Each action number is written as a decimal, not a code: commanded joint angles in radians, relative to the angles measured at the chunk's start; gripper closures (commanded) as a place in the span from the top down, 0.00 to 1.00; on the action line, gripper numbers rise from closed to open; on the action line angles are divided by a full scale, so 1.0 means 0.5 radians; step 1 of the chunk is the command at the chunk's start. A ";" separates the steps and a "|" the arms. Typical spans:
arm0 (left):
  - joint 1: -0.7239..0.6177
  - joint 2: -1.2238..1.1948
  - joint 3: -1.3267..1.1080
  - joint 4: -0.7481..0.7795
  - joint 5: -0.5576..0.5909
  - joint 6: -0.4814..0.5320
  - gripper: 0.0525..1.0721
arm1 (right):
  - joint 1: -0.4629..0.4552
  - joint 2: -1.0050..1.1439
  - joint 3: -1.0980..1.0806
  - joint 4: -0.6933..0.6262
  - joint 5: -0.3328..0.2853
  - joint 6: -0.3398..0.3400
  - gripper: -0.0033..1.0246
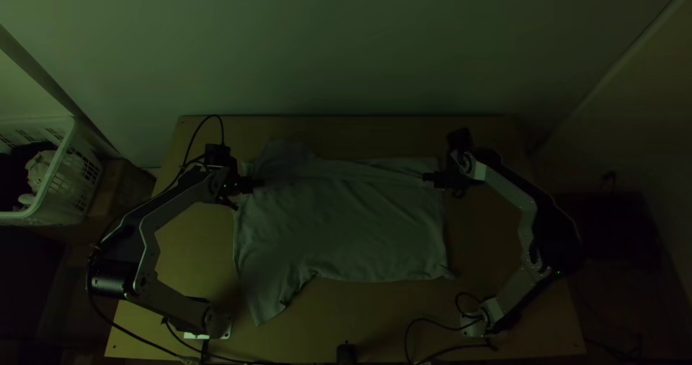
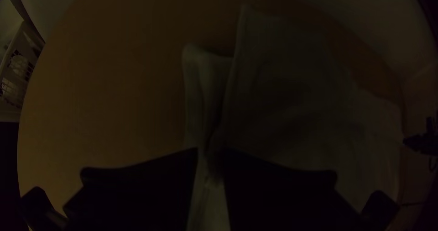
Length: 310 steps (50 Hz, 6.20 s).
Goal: Fold the t-shirt
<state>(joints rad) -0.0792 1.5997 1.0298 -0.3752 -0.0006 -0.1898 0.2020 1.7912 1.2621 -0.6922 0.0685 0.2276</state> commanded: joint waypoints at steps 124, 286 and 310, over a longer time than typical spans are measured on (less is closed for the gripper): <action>-0.228 -0.681 -0.553 -1.692 0.075 0.916 0.95 | 0.658 -1.367 -1.266 -0.665 -0.201 0.389 0.70; 0.140 0.369 1.380 -1.468 0.336 0.800 0.03 | 0.053 -0.060 0.194 -0.119 -0.192 0.027 0.03; 0.143 0.651 1.653 -1.434 0.360 0.653 0.98 | -0.024 0.314 0.535 0.038 -0.192 0.033 0.53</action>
<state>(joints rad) -0.0166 1.9007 1.8130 -1.0988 0.1658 0.1688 0.2134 1.9118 1.4719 -0.6903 -0.0380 0.2527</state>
